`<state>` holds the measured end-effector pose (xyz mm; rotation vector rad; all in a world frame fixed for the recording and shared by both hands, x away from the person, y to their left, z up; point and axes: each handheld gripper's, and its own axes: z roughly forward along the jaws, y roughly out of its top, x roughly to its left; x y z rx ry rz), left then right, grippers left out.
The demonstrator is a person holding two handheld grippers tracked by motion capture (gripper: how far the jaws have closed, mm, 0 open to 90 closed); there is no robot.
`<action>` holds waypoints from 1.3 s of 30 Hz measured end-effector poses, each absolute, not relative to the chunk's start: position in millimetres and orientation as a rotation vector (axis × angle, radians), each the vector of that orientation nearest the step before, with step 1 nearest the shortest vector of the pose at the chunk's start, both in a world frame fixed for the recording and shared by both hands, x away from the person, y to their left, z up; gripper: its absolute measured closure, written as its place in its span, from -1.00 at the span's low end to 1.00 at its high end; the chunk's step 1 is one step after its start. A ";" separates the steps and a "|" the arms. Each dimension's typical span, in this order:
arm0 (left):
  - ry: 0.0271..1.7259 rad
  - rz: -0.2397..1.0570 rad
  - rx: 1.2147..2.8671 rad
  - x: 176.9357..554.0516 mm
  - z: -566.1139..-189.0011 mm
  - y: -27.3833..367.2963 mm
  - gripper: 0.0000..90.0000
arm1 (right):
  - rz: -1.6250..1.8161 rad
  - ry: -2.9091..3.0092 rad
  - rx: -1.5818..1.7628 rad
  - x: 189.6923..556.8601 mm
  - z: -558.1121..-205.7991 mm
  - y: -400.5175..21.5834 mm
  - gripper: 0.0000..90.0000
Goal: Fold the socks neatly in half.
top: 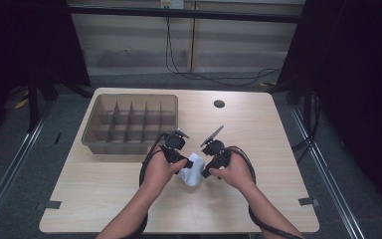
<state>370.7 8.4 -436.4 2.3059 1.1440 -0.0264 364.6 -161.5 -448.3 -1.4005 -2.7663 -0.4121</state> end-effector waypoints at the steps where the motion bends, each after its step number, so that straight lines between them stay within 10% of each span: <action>1: 1.150 -0.022 2.310 370.9 -437.9 8.3 0.16 | -0.413 -2.766 -1.401 364.5 -448.5 -160.5 0.24; 39: 1.168 -0.163 2.336 380.9 -473.5 15.6 0.42 | -0.458 -2.766 -1.491 367.0 -457.3 -191.6 0.03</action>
